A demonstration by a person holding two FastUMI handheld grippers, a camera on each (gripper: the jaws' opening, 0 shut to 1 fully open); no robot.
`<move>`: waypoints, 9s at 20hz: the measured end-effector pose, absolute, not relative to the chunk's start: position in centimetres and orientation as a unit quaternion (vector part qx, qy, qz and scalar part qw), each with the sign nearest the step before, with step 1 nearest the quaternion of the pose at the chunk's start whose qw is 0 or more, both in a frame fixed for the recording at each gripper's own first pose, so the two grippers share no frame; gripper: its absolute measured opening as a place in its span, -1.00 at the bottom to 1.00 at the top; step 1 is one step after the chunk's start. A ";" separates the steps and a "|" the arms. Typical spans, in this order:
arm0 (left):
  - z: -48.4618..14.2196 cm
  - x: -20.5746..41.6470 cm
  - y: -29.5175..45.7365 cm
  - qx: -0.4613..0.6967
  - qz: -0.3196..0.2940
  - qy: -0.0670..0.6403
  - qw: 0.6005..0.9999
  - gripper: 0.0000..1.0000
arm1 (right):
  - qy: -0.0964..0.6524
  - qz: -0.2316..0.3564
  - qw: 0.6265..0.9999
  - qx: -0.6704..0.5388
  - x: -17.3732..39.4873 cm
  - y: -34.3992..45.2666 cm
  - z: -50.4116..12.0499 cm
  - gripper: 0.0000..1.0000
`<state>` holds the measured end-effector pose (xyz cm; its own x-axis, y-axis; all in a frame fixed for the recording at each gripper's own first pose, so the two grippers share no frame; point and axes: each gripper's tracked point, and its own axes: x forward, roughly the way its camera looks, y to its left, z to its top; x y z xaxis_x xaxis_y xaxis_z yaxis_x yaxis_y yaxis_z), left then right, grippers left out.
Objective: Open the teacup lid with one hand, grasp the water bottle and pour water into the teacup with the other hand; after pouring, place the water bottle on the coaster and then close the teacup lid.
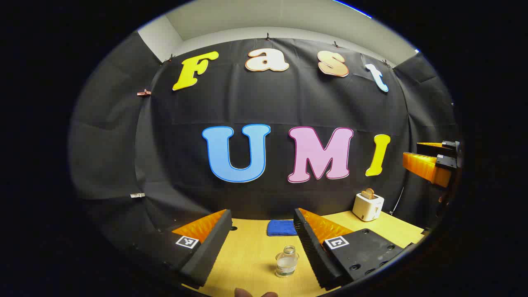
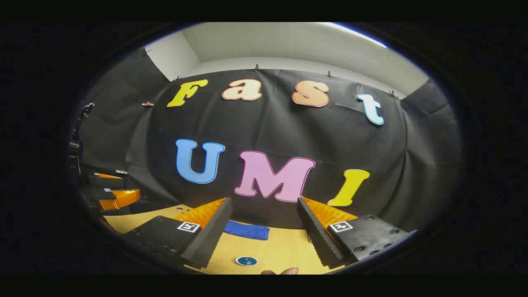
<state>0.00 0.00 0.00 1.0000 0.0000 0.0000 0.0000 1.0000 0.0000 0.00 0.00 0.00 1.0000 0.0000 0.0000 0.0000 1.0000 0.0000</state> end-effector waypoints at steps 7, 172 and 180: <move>-0.1 -0.4 0.2 0.006 -0.002 0.001 1.000 0.90 | -0.002 0.005 1.000 -0.002 -0.4 0.6 0.6 0.93; -26.0 21.9 -19.2 0.864 -0.062 -0.179 0.466 0.50 | 0.164 -0.020 0.986 0.016 0.3 -15.2 -38.1 -0.29; -25.3 22.1 -19.7 0.867 -0.056 -0.221 0.444 0.51 | 0.158 -0.020 0.987 0.014 0.1 -15.2 -37.7 -0.29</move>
<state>22.12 -19.69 -25.28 0.8957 -0.4335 0.0988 -0.3337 -0.5085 0.7938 0.09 -15.19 -37.66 0.9495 -0.0353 -0.3118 0.0442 0.9988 0.0216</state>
